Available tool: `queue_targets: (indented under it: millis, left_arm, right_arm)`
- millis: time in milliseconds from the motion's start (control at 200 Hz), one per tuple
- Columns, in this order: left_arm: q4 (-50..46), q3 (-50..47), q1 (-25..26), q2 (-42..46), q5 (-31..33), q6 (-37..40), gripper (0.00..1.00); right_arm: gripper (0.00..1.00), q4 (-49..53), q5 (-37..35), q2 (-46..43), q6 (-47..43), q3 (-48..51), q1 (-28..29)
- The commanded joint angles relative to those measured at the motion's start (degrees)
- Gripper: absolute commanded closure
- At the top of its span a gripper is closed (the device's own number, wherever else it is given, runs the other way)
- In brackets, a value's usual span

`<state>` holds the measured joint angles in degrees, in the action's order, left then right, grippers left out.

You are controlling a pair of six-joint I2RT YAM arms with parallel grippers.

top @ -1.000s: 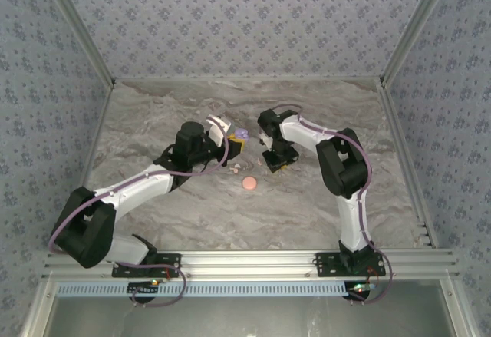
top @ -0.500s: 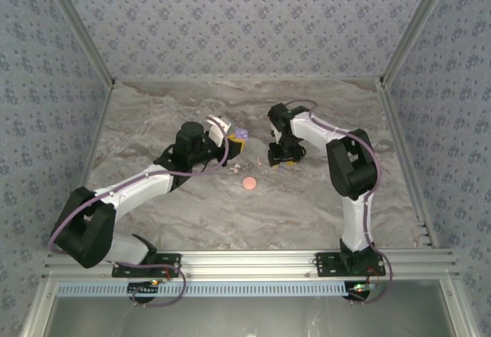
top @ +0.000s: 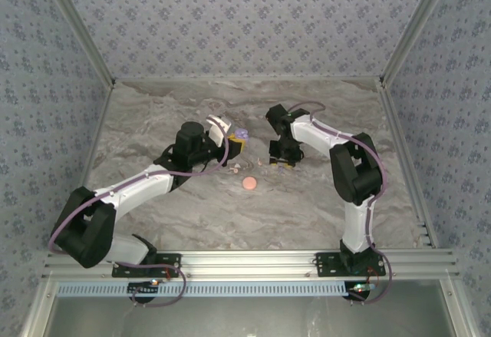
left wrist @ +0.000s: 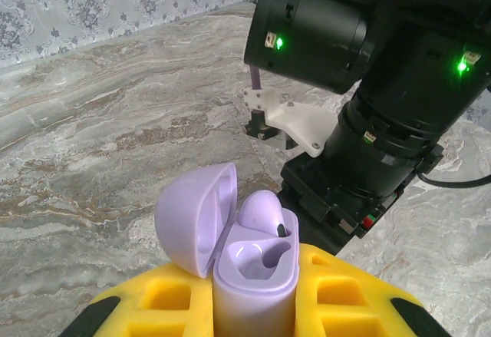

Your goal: Insert wireless bluetooth earbuds into charging case

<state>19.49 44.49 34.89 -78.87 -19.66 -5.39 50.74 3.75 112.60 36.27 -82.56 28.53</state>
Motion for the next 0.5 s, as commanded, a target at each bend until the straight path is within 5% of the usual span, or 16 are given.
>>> queue_targets:
  millis: [0, 495]
  left_arm:
    - [1.8, 0.4, 0.0, -0.2, -0.2, 0.4, 0.86]
    - [2.0, 0.2, 0.0, -0.2, -0.2, 0.5, 0.86]
  right_arm:
    - [0.63, 0.2, -2.1, -1.3, 5.5, 1.6, 0.4]
    - [0.64, -2.1, -1.0, 1.0, 7.9, 2.3, 0.4]
